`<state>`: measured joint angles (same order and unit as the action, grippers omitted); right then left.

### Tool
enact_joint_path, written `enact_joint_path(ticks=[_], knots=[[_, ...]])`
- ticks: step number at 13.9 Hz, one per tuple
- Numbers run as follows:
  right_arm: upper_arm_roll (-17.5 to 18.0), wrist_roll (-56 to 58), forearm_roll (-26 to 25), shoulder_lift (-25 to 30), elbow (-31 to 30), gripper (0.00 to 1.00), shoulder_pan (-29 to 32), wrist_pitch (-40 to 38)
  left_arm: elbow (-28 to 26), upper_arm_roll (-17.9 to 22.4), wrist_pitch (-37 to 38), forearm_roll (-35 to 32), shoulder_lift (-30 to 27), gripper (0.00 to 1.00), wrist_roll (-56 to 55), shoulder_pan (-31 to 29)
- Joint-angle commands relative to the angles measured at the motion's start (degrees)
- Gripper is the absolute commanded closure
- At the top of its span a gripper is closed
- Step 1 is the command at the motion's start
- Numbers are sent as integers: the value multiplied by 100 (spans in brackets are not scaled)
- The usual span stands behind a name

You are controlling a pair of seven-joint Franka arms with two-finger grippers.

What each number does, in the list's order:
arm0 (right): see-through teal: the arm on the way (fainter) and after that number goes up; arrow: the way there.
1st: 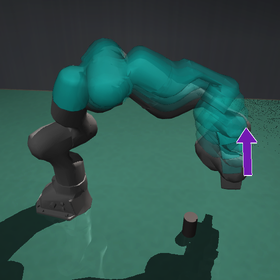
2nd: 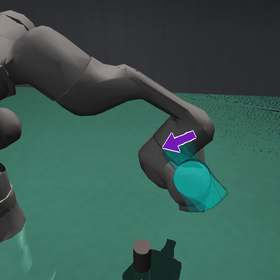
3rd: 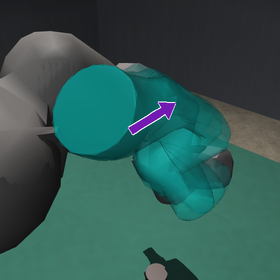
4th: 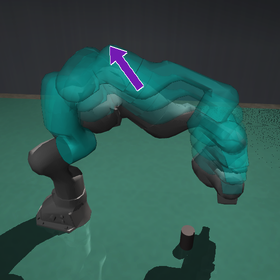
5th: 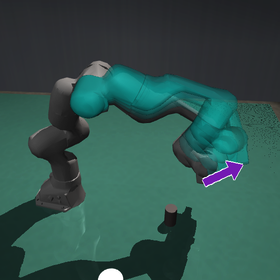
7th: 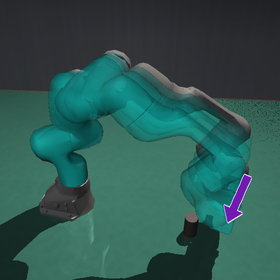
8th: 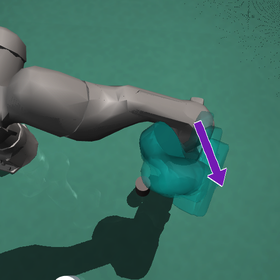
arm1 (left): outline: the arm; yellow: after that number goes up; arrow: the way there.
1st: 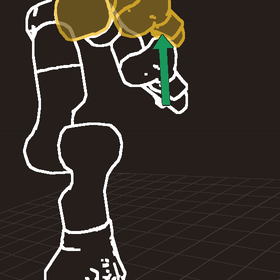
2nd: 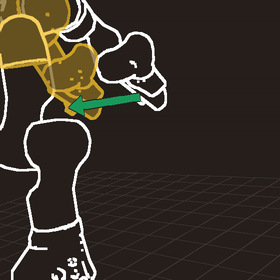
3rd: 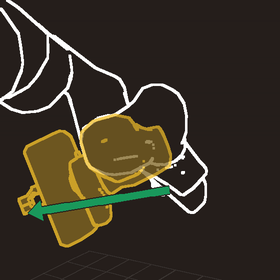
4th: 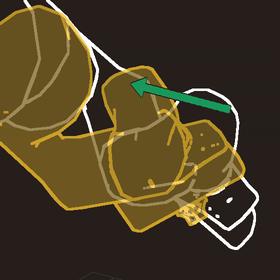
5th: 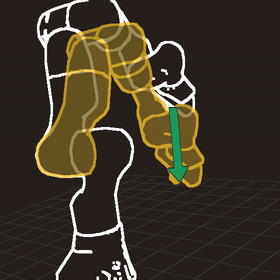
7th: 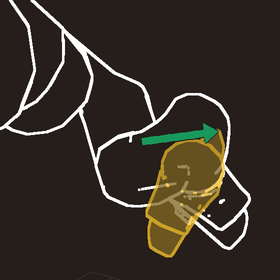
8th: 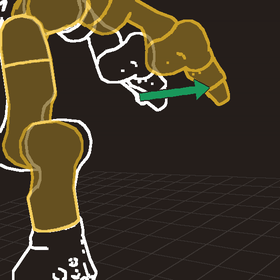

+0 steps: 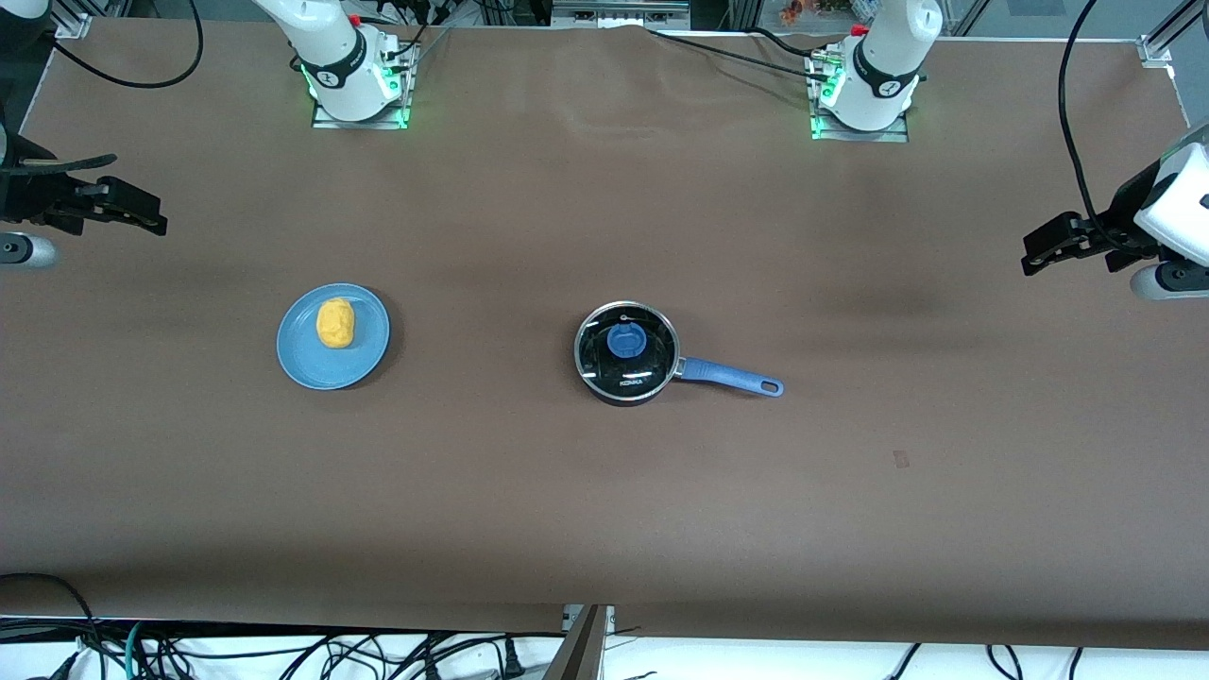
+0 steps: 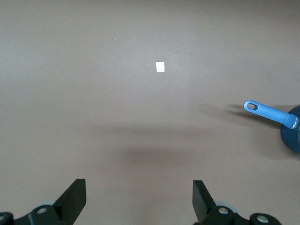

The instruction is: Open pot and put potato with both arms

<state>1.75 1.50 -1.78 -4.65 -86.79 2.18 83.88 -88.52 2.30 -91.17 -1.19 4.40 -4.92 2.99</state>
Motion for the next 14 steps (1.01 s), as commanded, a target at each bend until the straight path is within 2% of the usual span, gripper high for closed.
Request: enact_joint_path(ticks=[1,11,14], knots=[[10,52,108,-54,153,0,55,-47,169,8,73,22,70,0,26,-18],[19,43,195,-203,144,0,28,84,151,-10,82,14,122,0,87,-9],[28,-27,195,-317,136,0,2,111,72,-36,336,198,158,0,-113,43]])
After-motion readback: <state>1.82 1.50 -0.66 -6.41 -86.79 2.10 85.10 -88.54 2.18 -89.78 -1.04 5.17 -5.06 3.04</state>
